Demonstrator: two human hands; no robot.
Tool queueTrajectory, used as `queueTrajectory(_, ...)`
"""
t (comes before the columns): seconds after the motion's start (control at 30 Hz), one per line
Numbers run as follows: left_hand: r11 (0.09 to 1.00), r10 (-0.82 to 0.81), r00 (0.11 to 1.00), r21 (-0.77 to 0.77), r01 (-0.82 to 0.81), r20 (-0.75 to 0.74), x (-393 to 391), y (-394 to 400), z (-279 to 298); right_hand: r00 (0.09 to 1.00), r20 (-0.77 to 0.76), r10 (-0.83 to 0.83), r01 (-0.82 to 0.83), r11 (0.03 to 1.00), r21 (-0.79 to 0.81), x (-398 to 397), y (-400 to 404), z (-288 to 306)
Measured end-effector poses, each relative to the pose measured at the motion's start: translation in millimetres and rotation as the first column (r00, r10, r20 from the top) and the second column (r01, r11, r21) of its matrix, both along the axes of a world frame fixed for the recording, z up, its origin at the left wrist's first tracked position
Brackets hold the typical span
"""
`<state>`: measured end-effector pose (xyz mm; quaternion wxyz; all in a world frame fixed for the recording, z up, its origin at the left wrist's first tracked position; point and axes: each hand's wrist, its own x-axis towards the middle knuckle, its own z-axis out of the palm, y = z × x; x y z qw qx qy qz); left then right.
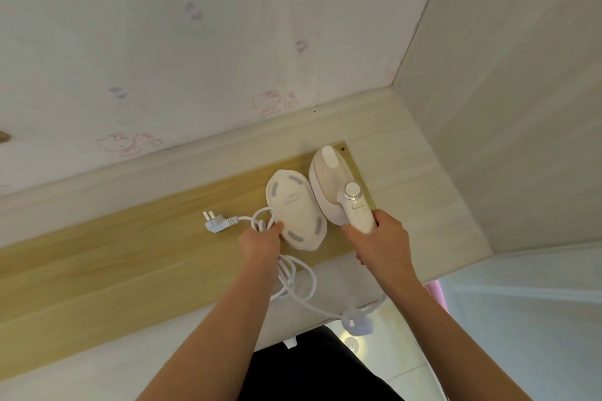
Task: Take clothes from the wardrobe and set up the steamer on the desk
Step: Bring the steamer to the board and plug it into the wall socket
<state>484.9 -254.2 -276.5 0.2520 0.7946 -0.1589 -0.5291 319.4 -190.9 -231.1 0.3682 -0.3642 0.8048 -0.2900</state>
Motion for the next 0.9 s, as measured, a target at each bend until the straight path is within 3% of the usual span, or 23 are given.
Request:
queueTrajectory(0.57, 0.999, 0.042, 0.999, 0.025, -0.042, 0.019, 42, 5, -4, 0.997, -0.001, 0.071, -0.071, 0.997, 0.005, 41, -5, -2)
queueTrajectory(0.9, 0.992, 0.043, 0.996, -0.118, -0.034, 0.072, 71, 12, 6, 0.995, 0.031, 0.1, -0.1, 0.995, 0.01, 65, -1, -2)
